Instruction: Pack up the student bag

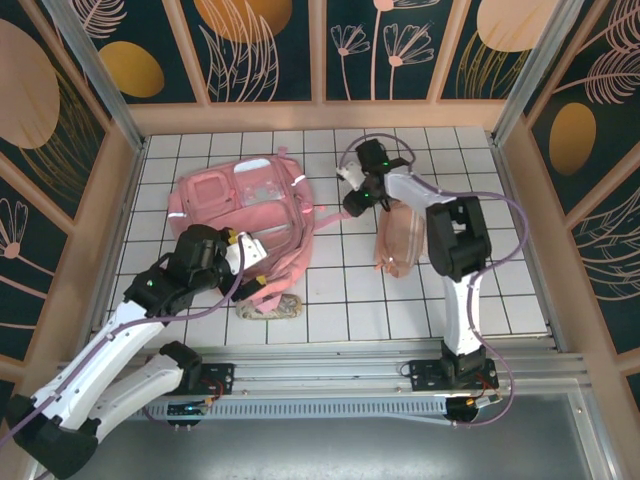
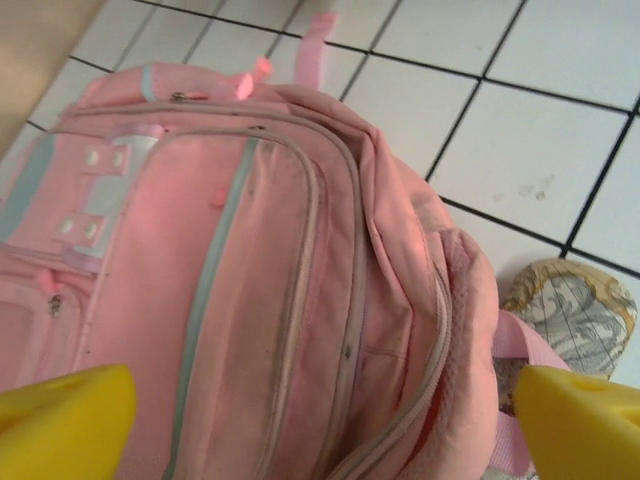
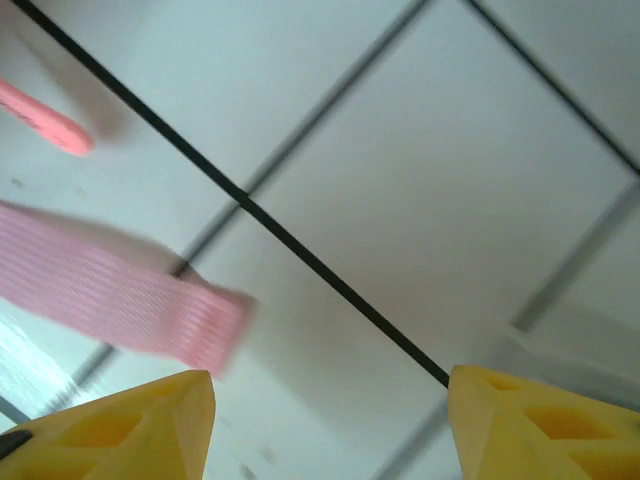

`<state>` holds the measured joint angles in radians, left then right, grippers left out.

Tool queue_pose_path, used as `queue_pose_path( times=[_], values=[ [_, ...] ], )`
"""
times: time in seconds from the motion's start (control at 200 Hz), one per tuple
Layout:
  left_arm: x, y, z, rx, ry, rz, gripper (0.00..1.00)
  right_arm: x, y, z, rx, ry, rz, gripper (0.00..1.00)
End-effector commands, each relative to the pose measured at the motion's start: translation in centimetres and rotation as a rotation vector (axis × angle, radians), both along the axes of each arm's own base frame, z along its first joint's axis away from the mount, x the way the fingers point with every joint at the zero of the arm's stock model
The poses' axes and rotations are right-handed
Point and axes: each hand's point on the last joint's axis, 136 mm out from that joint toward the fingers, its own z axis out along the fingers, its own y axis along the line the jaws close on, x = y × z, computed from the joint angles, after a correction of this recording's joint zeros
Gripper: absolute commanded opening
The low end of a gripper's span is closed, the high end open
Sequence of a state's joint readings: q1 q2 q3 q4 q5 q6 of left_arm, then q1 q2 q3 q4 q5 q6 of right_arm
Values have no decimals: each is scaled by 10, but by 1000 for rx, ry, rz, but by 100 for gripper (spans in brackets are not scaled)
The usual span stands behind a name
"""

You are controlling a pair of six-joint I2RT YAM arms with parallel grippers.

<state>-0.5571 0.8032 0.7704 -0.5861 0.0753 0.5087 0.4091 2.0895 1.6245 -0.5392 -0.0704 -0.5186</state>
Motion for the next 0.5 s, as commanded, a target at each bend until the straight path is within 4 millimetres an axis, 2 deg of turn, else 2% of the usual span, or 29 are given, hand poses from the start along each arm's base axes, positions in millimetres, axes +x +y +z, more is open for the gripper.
queue_pose_path(
  times=[0.0,0.07,0.155,0.24,0.34,0.495],
  values=[
    [13,3,16,-52,-50,87,99,14,31,64,63,-243,137,64],
    [25,12,9,-16,-68,156,99,13,54,71,100,-315,269,66],
    [39,25,3,39,-111,241,99,18,83,77,129,-417,377,73],
    [50,34,-8,97,-118,304,99,17,114,76,179,-432,508,73],
    [58,35,-14,120,-110,335,99,15,139,56,149,-432,647,73],
    [61,34,-22,119,-102,341,99,21,156,38,190,-433,700,74]
  ],
)
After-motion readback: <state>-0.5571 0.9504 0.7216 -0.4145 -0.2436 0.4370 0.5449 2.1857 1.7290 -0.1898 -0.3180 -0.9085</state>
